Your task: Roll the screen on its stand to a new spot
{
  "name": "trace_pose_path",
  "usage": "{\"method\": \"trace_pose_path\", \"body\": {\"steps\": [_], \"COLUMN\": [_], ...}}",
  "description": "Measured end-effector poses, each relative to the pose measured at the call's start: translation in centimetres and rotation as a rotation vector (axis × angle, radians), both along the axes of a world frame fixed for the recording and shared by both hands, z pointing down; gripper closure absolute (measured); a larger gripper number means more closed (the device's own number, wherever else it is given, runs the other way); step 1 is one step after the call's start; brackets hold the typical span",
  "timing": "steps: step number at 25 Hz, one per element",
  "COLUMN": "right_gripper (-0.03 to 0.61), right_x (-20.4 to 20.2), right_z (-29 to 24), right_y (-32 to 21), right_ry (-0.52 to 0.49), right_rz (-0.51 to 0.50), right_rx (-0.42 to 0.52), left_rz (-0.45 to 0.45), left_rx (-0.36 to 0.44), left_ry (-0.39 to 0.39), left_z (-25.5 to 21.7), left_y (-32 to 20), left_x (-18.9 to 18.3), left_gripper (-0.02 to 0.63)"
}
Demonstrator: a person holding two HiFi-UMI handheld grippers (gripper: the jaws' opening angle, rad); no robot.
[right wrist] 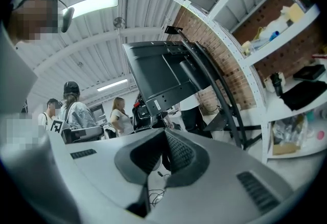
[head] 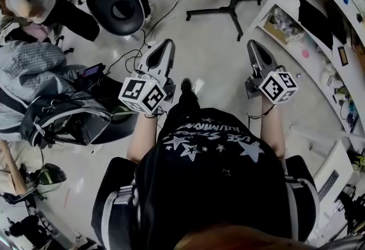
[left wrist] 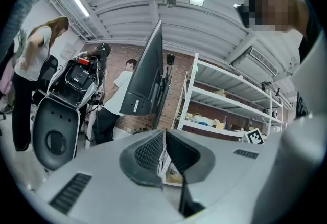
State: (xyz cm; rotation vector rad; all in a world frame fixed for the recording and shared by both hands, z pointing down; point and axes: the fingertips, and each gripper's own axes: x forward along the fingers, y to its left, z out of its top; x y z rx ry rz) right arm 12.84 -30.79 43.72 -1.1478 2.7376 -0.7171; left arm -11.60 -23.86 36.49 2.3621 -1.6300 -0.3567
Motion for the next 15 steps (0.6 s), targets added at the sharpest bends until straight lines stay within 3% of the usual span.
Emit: {"method": "trace_pose_path", "body": {"steps": [6,15], "right_gripper": [0.571,0.571], "right_x": [-4.2,-11.3], "right_z": [-3.1,-4.4], "right_y": [-4.8,-12.3], "right_ry": [-0.026,0.018], "right_rz": [0.026,0.033], "right_rx": [0.049,0.046], "left_rz": [0.034,0.059], "left_rx": [0.042,0.119], "left_ry": [-0.017,-0.008], "left_z": [-3.0,-6.8], "left_y": [-6.0,-17.2], "left_x": [-3.3,-8.5], "left_gripper": [0.6,0.598]}}
